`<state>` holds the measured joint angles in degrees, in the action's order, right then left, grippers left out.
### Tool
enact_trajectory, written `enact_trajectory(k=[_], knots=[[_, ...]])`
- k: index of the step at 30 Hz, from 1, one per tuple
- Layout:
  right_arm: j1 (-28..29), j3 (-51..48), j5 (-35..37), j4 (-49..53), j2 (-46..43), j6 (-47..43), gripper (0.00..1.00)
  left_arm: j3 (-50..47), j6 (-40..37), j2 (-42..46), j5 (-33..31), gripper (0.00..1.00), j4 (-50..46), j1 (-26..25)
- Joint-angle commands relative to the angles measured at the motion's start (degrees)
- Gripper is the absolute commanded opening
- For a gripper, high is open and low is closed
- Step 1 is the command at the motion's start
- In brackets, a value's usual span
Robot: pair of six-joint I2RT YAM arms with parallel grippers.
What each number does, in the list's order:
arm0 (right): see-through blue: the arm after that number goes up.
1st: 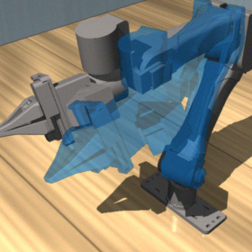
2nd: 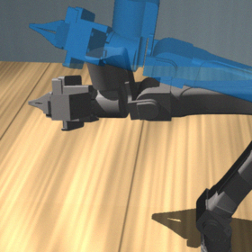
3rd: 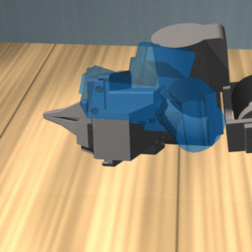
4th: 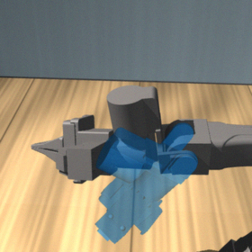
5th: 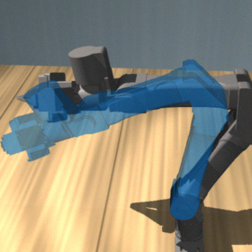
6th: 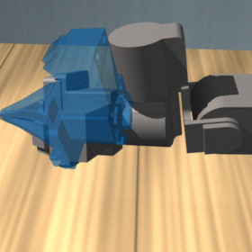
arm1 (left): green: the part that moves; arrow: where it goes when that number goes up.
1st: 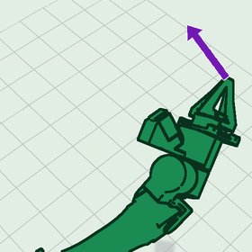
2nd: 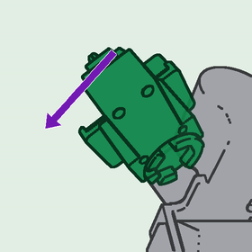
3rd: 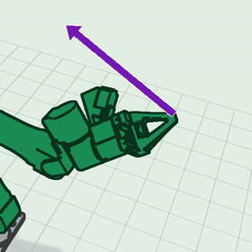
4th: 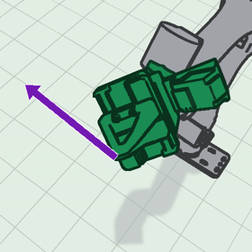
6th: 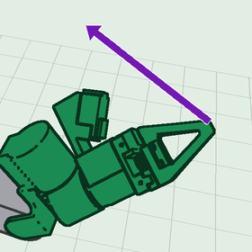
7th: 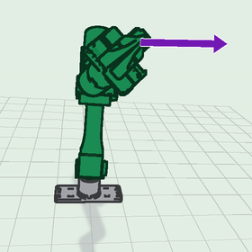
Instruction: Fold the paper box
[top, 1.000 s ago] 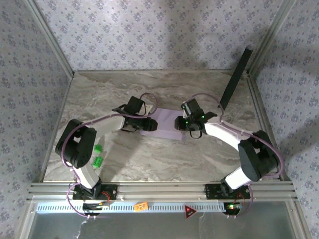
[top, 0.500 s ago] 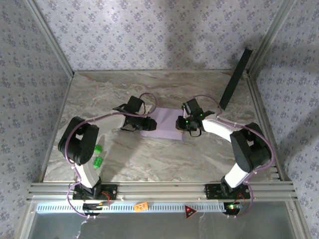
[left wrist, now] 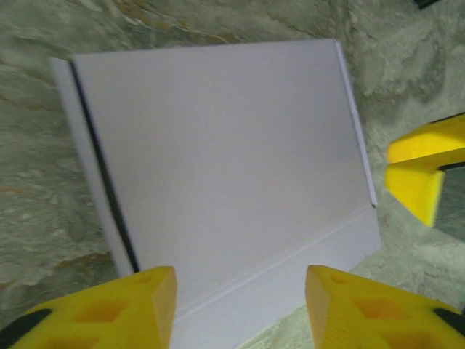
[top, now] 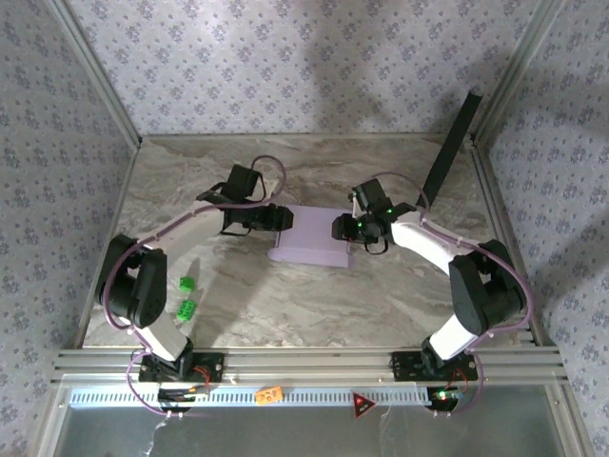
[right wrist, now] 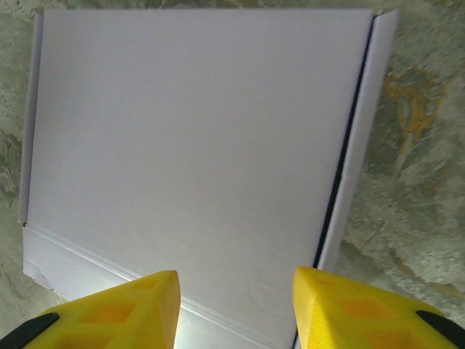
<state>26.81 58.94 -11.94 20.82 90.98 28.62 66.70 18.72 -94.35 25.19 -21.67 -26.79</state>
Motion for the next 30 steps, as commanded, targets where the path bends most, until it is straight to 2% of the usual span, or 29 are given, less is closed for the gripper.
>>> enact_trajectory(k=[1,7,14,18,25,27,30], knots=[[-1.45,1.53,1.19,6.15,0.18,-1.68,0.49,1.62,-1.66,-1.99,-1.22,0.55,-5.65,1.02],[-2.38,3.31,-1.24,7.12,4.83,-2.65,0.49,2.89,-1.45,-7.74,2.18,0.56,-5.51,1.41],[-1.51,4.87,-4.3,6.02,8.83,-1.52,0.45,3.1,0.1,-12.18,6.41,0.46,-2.28,1.17],[-0.06,4.94,-6.22,3.74,9.89,0.0,0.37,2.51,0.87,-12.27,7.81,0.31,-0.62,-0.14],[3.95,5.49,-6.13,3.47,11.03,0.86,0.18,0.75,1.67,-11.51,8.35,0.15,0.64,-2.84],[4.65,4.35,-6.14,2.84,10.32,1.46,0.14,-1.01,2.31,-10.43,8.36,0.11,1.23,-3.16],[6.2,3.0,-5.86,3.49,9.16,1.7,0.13,-4.07,2.98,-7.78,7.94,0.1,1.08,-3.8]])
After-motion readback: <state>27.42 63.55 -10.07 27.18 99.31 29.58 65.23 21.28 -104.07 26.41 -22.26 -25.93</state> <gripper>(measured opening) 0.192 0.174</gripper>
